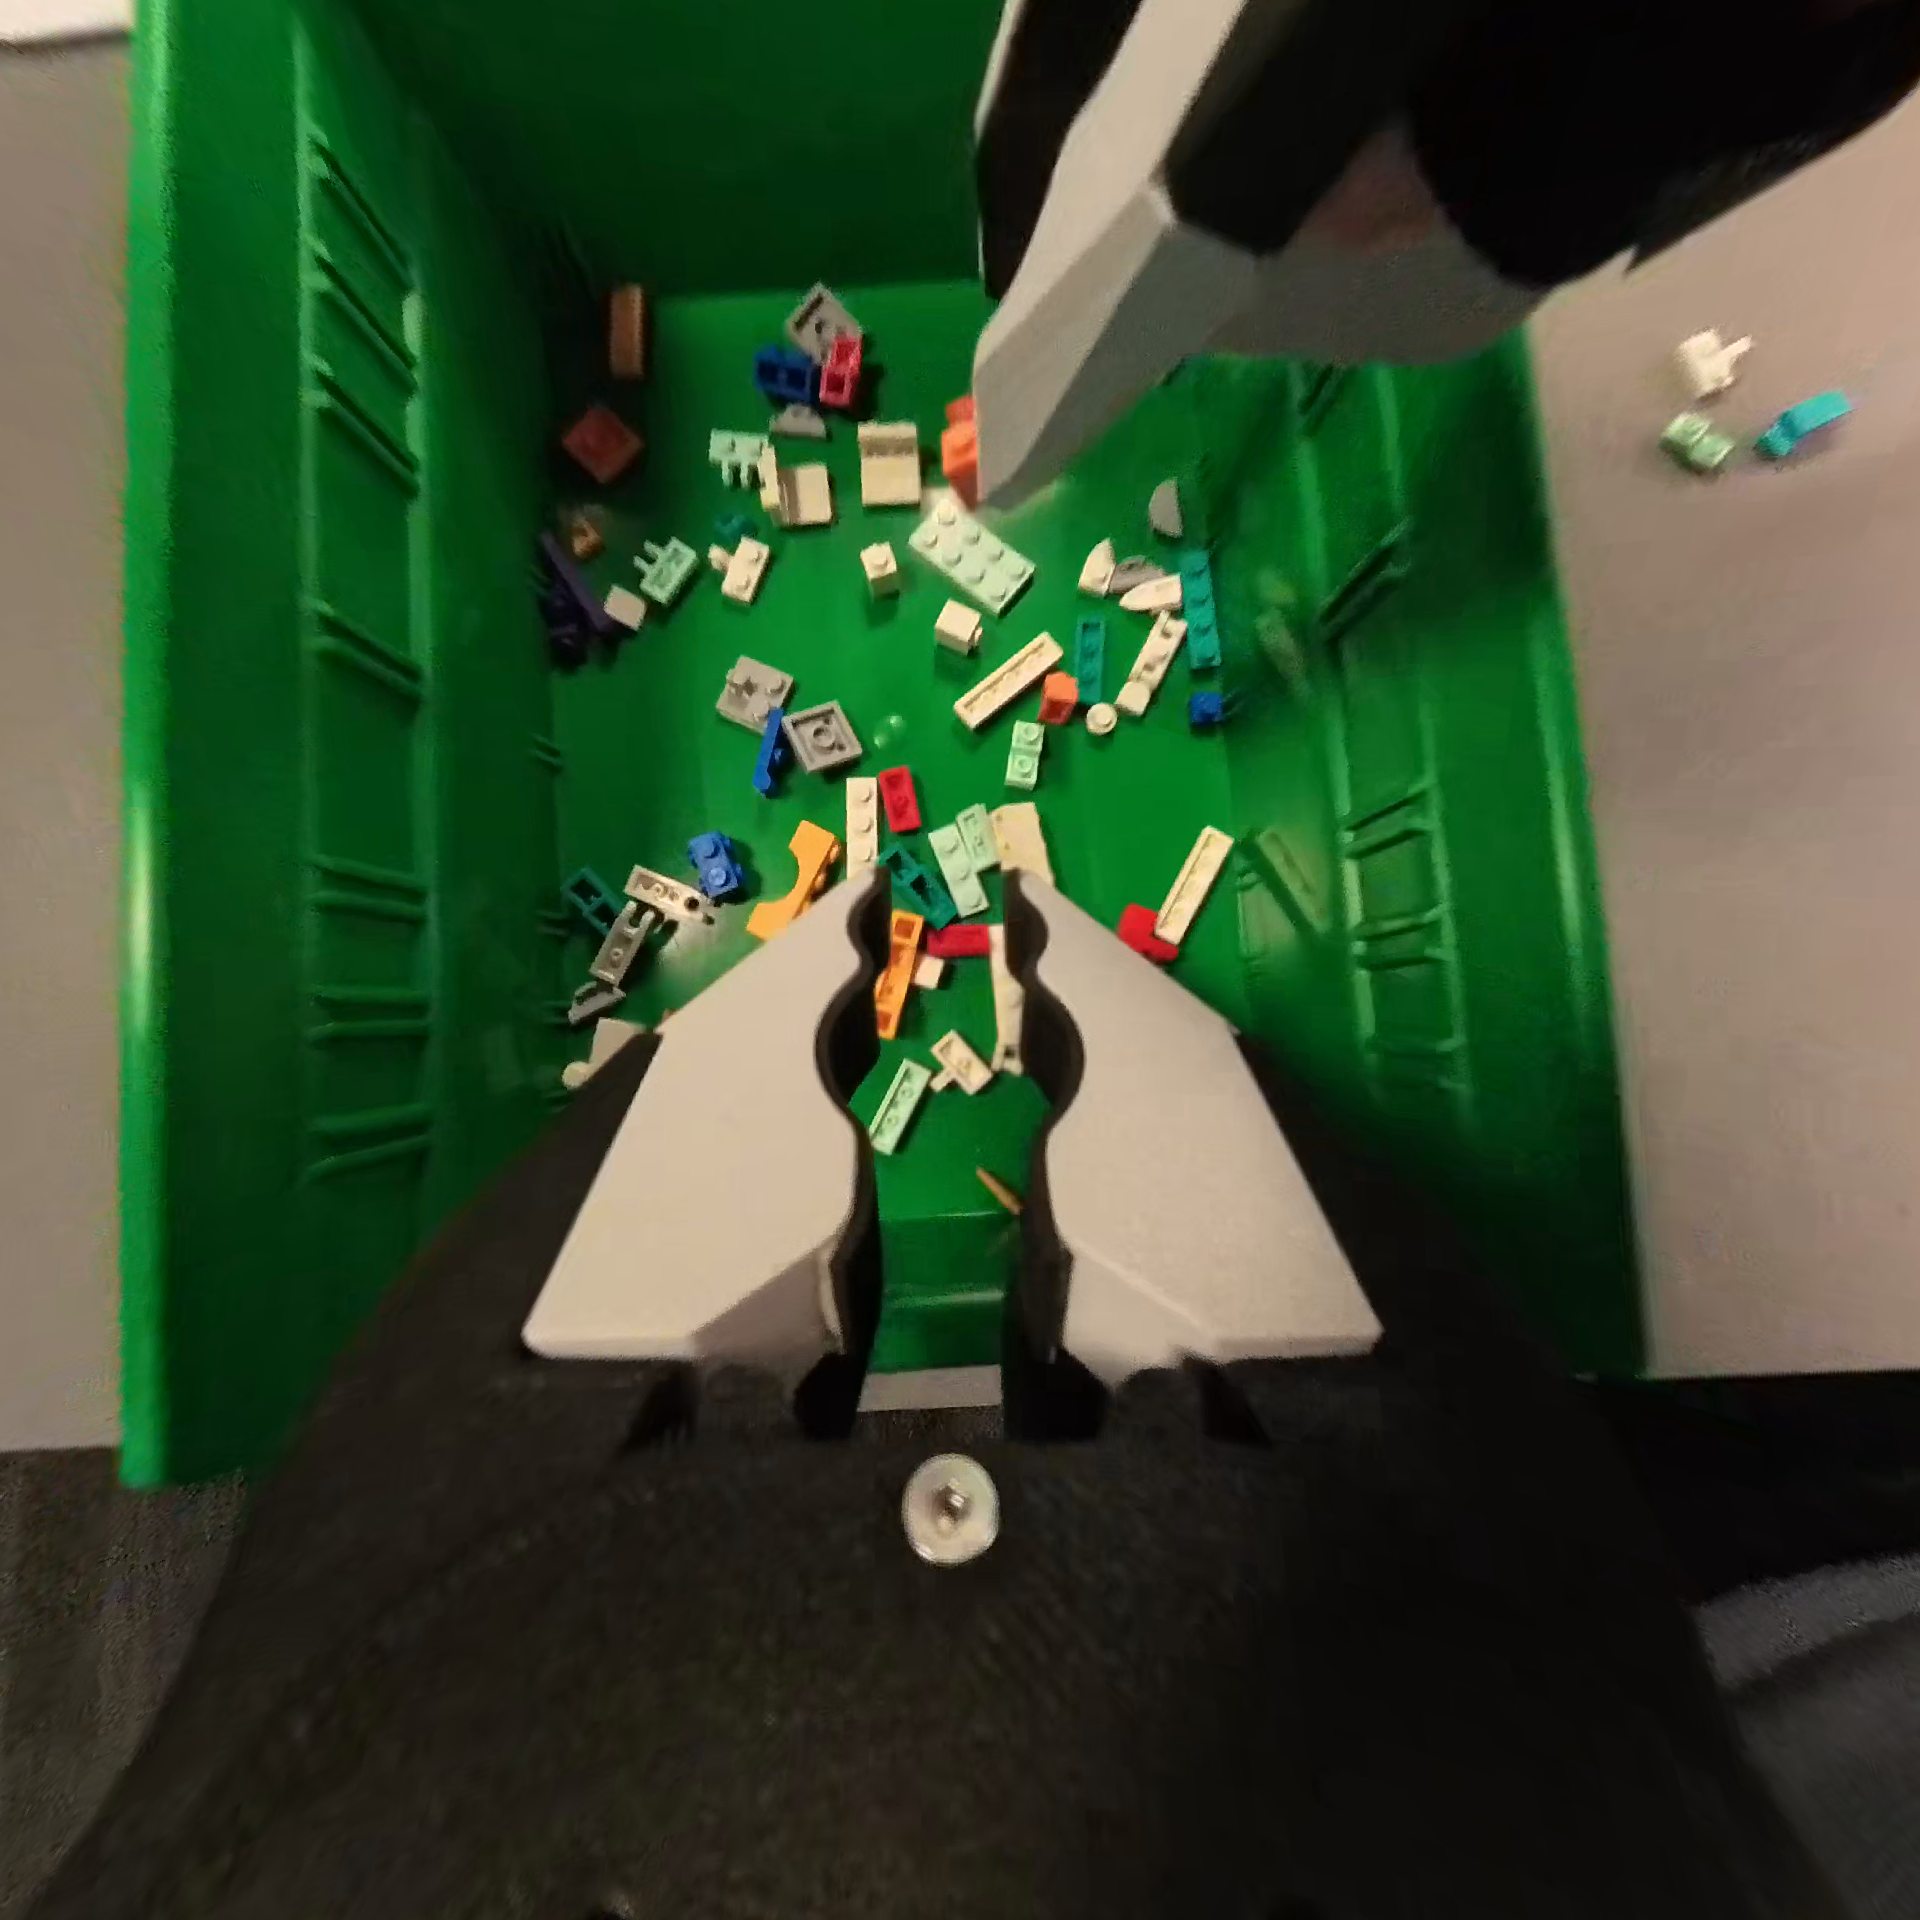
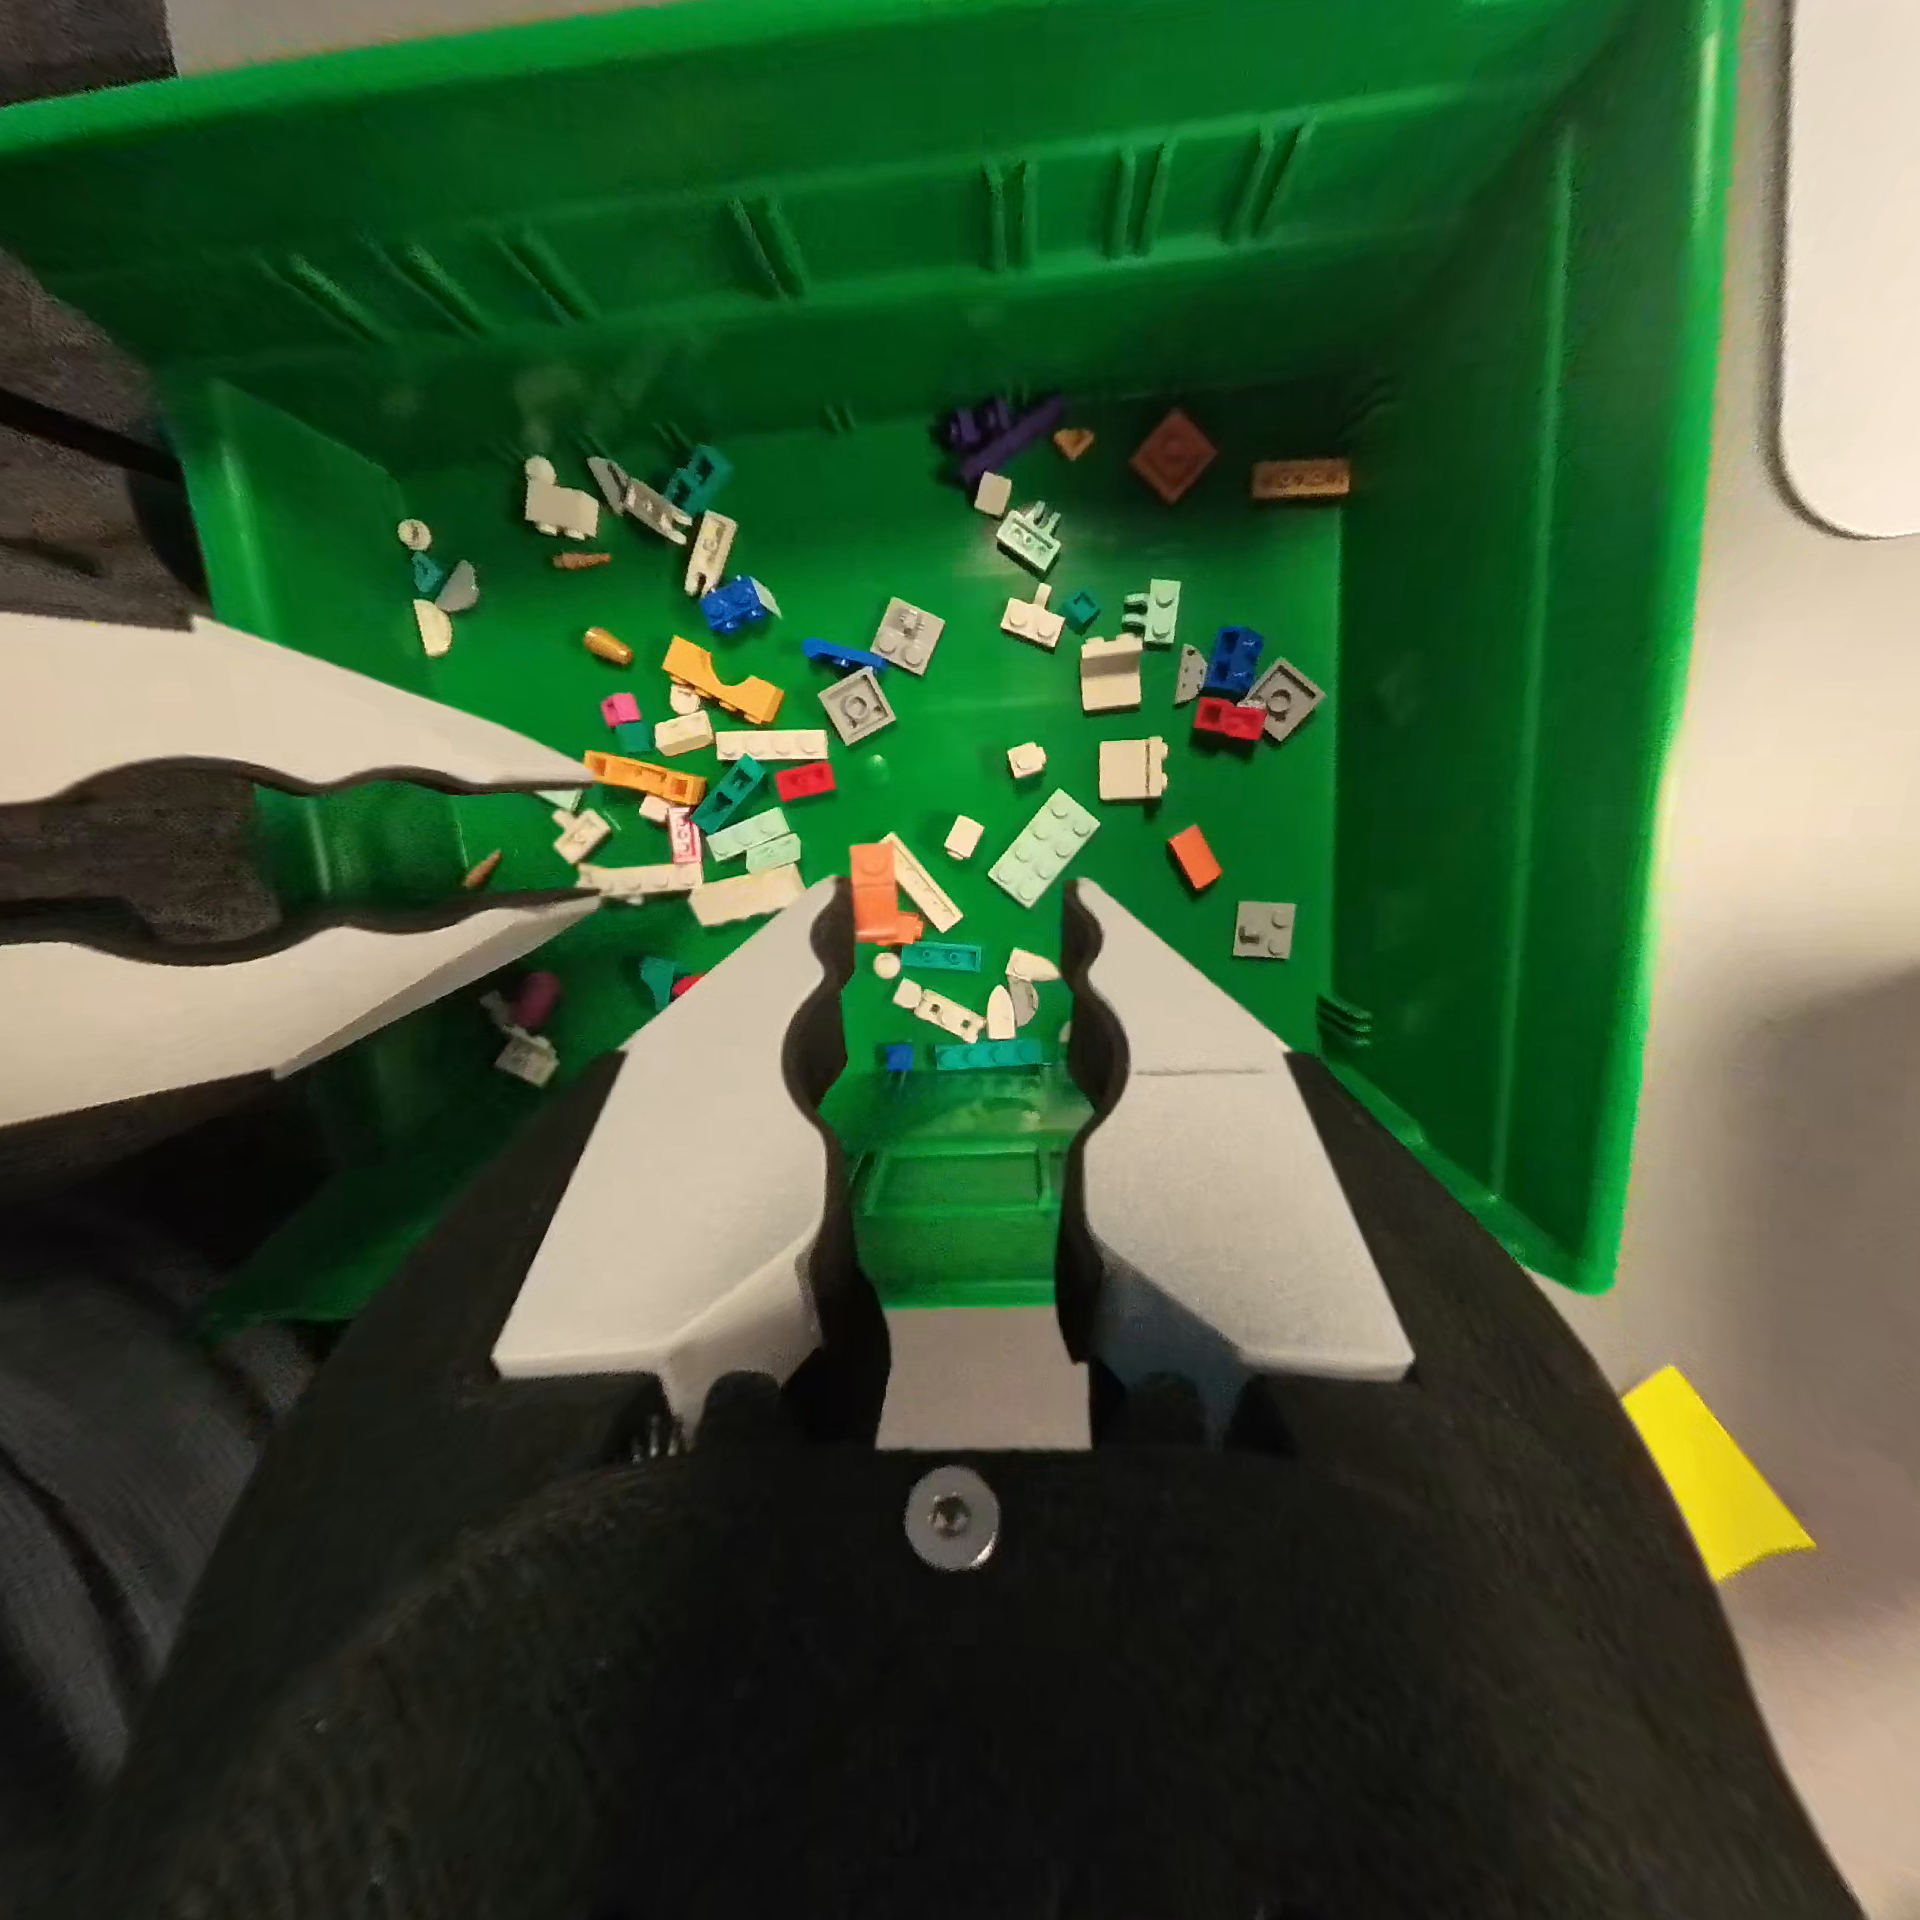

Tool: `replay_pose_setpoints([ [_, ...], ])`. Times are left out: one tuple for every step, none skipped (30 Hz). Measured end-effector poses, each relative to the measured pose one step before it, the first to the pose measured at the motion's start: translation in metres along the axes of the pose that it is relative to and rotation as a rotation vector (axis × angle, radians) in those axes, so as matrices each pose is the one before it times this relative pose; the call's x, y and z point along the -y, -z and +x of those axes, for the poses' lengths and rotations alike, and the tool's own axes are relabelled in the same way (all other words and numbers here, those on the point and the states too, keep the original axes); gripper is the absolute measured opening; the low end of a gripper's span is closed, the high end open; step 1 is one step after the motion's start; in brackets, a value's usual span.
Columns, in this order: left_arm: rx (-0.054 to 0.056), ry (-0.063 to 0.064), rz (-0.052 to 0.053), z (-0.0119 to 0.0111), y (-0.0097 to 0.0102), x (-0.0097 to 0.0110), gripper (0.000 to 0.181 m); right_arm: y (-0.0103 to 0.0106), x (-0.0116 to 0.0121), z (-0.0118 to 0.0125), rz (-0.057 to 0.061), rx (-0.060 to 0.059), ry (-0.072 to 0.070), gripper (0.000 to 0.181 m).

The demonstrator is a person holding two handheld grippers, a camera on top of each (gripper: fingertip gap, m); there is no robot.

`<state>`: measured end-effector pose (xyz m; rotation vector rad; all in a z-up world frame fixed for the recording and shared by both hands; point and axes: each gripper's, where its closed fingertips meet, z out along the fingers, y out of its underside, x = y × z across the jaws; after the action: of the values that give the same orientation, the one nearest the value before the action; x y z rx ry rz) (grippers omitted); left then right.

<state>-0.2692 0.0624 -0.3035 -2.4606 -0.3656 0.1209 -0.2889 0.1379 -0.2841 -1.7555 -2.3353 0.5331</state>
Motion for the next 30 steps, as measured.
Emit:
replay_pose_setpoints([
  [0.0147,-0.0039,0.0054,0.00097,0.00342,0.00387,0.021,0.00246,-0.00025,0.00084,0.0114,-0.0050,0.0040,0.042],
  [0.0147,-0.0067,0.0070,0.00071,0.00286,0.00376,0.022,0.00126,-0.00069,0.00132,0.0061,-0.0055,0.0000,0.048],
  [0.0054,-0.0045,0.0075,0.00171,0.00211,0.00333,0.023,0.00061,-0.00109,0.00110,0.0037,-0.0031,-0.0018,0.051],
  [-0.0012,0.0004,0.0020,0.00255,0.00194,0.00165,0.023,0.00087,-0.00082,0.00090,0.0094,-0.0028,-0.0006,0.054],
  [0.0033,-0.0008,0.0104,0.00209,0.00221,0.00194,0.024,0.00122,-0.00065,0.00116,0.0128,-0.0049,0.0044,0.059],
  [0.0062,-0.0040,0.0130,0.00182,0.00236,0.00150,0.023,0.00116,-0.00209,0.00098,0.0018,-0.0058,0.0095,0.064],
  [0.0025,-0.0033,0.0037,0.00235,0.00257,0.00016,0.023,0.00164,-0.00304,0.00112,-0.0032,-0.0079,0.0089,0.066],
  [0.0037,-0.0036,0.0227,0.00273,0.00401,0.00324,0.022,0.00394,-0.00242,0.00064,0.0058,-0.0080,0.0069,0.067],
  [-0.0070,-0.0065,0.0421,0.00536,0.00633,0.00675,0.020,0.00805,-0.00131,-0.00046,0.0238,-0.0044,0.0039,0.066],
  [-0.0164,-0.0104,0.0583,0.00849,0.00858,0.01007,0.019,0.01252,-0.00036,-0.00226,0.0474,0.0032,0.0004,0.066],
  [-0.0220,-0.0155,0.0757,0.01160,0.00971,0.01401,0.019,0.01704,-0.00053,-0.00284,0.0672,0.0048,-0.0013,0.065],
  [-0.0494,-0.0273,0.0804,0.01813,0.00879,0.01561,0.019,0.02079,-0.00215,-0.00149,0.0785,-0.0035,0.0006,0.063],
  [-0.0665,-0.0317,0.0757,0.02261,0.00612,0.01546,0.019,0.02365,-0.00472,0.00124,0.0816,-0.0167,0.0007,0.060],
  [-0.0639,-0.0323,0.0626,0.02337,0.00160,0.01358,0.020,0.02536,-0.00787,0.00403,0.0791,-0.0286,-0.0032,0.056],
  [-0.0705,-0.0417,0.0416,0.02408,-0.00319,0.00959,0.022,0.02563,-0.01107,0.00727,0.0713,-0.0408,-0.0111,0.052],
  [-0.0649,-0.0381,0.0261,0.02193,-0.00799,0.00614,0.022,0.02428,-0.01491,0.00914,0.0527,-0.0422,-0.0182,0.049],
  [-0.0569,-0.0360,0.0057,0.01846,-0.01250,0.00158,0.023,0.02213,-0.01879,0.00947,0.0320,-0.0373,-0.0214,0.048],
  [-0.0457,-0.0360,-0.0163,0.01376,-0.01593,-0.00307,0.023,0.01964,-0.02149,0.01095,0.0210,-0.0433,-0.0267,0.046],
  [-0.0247,-0.0272,-0.0257,0.00781,-0.01821,-0.00548,0.024,0.01655,-0.02417,0.01123,0.0067,-0.0425,-0.0347,0.046],
  [-0.0257,-0.0220,-0.0304,0.00540,-0.01935,-0.00695,0.025,0.01338,-0.02587,0.00946,-0.0048,-0.0317,-0.0351,0.044],
  [-0.0303,-0.0113,-0.0306,0.00353,-0.01973,-0.00732,0.026,0.01015,-0.02634,0.00591,-0.0109,-0.0145,-0.0349,0.042],
  [-0.0208,0.0005,-0.0312,0.00004,-0.01945,-0.00783,0.026,0.00699,-0.02629,0.00208,-0.0180,0.0049,-0.0378,0.041],
  [-0.0119,0.0039,-0.0323,-0.00287,-0.01830,-0.00834,0.026,0.00402,-0.02527,0.00192,-0.0222,0.0010,-0.0326,0.041],
  [-0.0057,0.0048,-0.0326,-0.00436,-0.01643,-0.00813,0.027,0.00182,-0.02342,0.00365,-0.0211,-0.0126,-0.0189,0.038],
  [0.0062,0.0009,-0.0228,-0.00592,-0.01360,-0.00631,0.027,-0.00049,-0.02014,0.00229,-0.0156,-0.0061,-0.0126,0.036],
  [0.0073,-0.0099,-0.0160,-0.00579,-0.01154,-0.00524,0.027,-0.00204,-0.01625,-0.00058,-0.0092,0.0075,-0.0156,0.035],
  [0.0014,-0.0109,-0.0283,-0.00469,-0.00950,-0.00692,0.028,-0.00329,-0.01336,-0.00165,-0.0107,0.0125,-0.0126,0.034],
  [-0.0004,-0.0100,-0.0328,-0.00426,-0.00777,-0.00701,0.028,-0.00389,-0.01167,-0.00095,-0.0171,0.0065,-0.0020,0.034],
  [-0.0087,-0.0097,-0.0201,-0.00274,-0.00621,-0.00513,0.029,-0.00404,-0.00940,0.00001,-0.0176,-0.0016,0.0067,0.034],
  [-0.0177,-0.0010,-0.0131,-0.00129,-0.00487,-0.00358,0.030,-0.00361,-0.00634,-0.00020,-0.0106,-0.0015,0.0073,0.034],
])
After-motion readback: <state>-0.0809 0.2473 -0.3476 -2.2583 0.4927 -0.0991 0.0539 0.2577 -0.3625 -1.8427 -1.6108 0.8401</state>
